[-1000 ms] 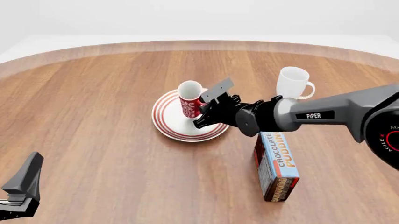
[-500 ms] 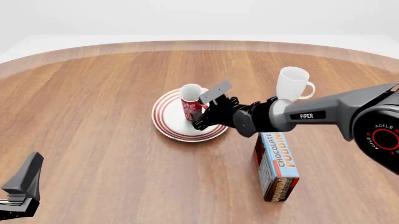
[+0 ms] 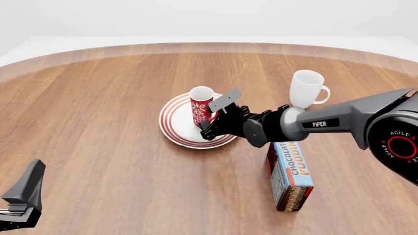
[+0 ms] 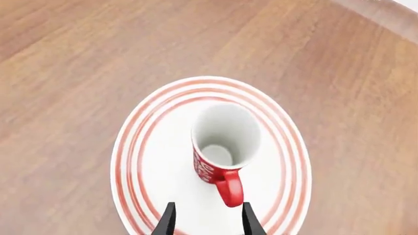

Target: Pick up the red mug and put it on the plate

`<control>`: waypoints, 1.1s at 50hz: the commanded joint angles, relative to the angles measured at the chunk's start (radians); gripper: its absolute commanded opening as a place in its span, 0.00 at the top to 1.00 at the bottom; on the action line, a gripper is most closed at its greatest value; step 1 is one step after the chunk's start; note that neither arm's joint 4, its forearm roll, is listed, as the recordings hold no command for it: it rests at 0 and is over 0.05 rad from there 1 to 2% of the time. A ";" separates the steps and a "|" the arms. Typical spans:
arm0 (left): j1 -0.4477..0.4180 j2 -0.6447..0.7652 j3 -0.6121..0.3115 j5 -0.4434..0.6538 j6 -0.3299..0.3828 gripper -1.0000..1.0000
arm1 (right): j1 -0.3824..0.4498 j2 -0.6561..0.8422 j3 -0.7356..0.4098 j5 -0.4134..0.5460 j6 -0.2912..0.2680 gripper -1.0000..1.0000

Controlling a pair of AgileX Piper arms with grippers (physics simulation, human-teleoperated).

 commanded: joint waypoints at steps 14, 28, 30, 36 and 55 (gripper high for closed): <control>0.000 0.000 0.000 0.000 0.000 0.00 | -0.015 -0.057 0.057 -0.016 0.001 0.00; 0.000 0.000 0.000 0.000 0.000 0.00 | -0.029 -0.135 0.123 -0.027 -0.004 0.00; 0.000 0.000 0.000 0.000 0.000 0.00 | -0.029 -0.158 0.138 -0.028 -0.006 0.00; 0.000 0.000 0.000 0.000 0.000 0.00 | -0.033 -0.217 0.167 -0.026 -0.015 0.00; 0.000 0.000 0.000 0.000 0.000 0.00 | -0.025 -0.446 0.322 -0.035 -0.019 0.00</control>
